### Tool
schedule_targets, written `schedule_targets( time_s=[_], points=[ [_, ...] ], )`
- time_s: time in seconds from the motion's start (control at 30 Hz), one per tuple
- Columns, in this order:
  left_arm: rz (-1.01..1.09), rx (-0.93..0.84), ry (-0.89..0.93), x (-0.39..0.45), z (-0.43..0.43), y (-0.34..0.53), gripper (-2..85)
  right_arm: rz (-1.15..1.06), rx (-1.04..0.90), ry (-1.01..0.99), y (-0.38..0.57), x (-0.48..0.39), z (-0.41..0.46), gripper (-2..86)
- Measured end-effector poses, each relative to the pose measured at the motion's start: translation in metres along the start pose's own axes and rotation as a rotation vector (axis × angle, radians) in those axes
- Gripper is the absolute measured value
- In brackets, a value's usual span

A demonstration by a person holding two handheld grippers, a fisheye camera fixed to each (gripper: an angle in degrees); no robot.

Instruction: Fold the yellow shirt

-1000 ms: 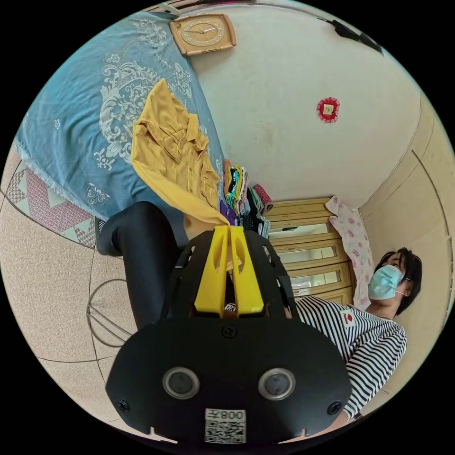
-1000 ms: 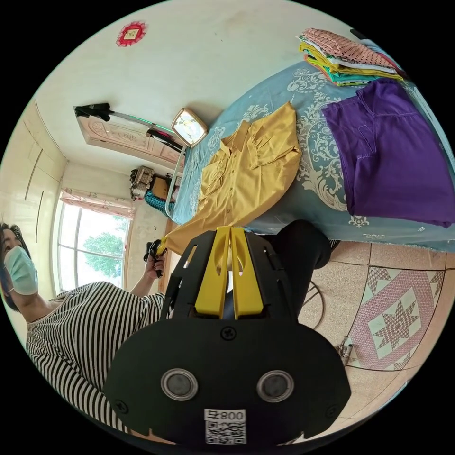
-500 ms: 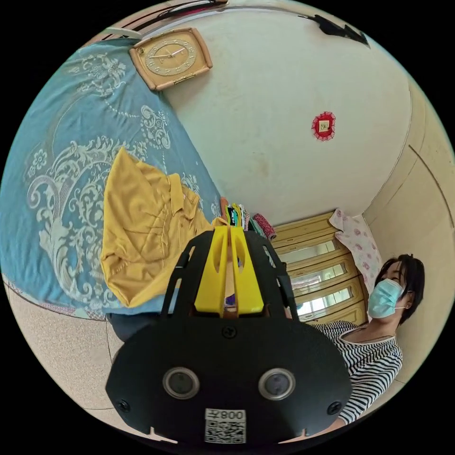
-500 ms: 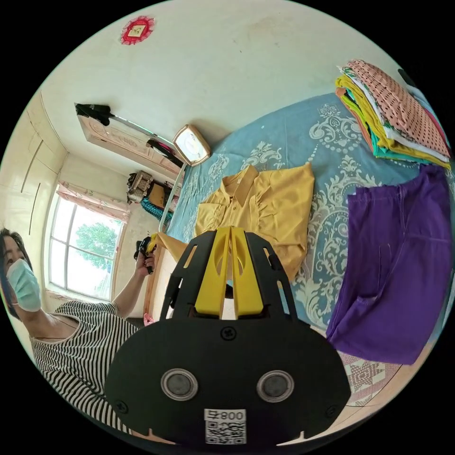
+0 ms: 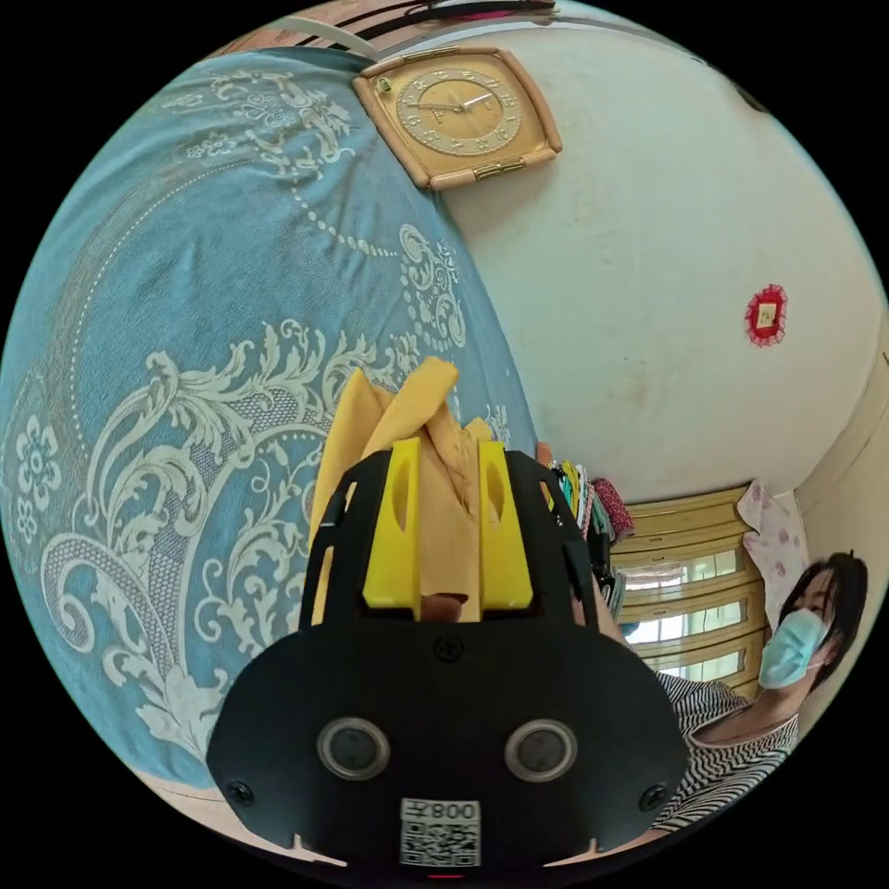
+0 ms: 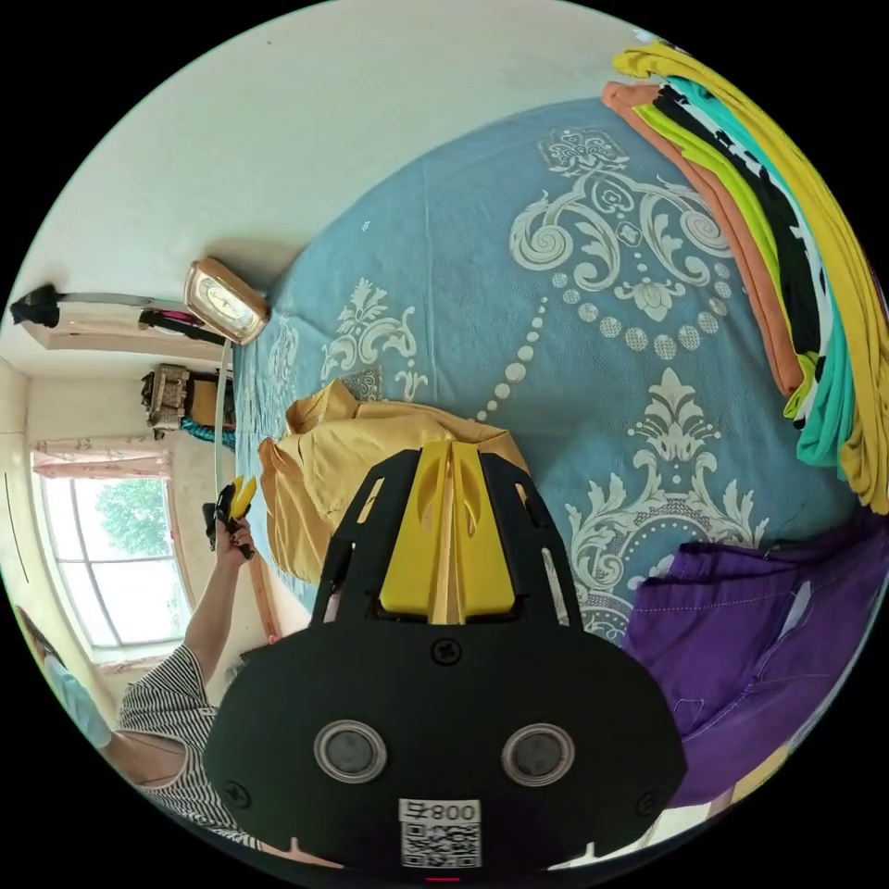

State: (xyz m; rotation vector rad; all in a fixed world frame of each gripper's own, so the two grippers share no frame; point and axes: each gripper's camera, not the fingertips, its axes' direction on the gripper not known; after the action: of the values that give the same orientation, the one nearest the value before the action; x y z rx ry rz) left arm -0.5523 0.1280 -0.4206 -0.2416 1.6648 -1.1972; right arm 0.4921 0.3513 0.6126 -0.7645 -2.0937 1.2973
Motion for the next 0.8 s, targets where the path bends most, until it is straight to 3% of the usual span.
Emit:
schedule_targets(
  time_s=[0.13,0.37,0.8],
  points=[
    [0.069,-0.067,-0.079,0.005,-0.017,0.038,9.8,-0.046,0.063,0.084,0.037,0.014,-0.013,5.6],
    [0.065,-0.153,-0.187,0.0,-0.028,0.113,10.2,-0.065,0.043,-0.015,0.118,0.035,-0.008,7.1],
    [0.085,-0.247,-0.251,0.015,0.004,0.102,2.2,-0.126,-0.082,0.133,0.14,0.034,0.047,4.2]
  ],
)
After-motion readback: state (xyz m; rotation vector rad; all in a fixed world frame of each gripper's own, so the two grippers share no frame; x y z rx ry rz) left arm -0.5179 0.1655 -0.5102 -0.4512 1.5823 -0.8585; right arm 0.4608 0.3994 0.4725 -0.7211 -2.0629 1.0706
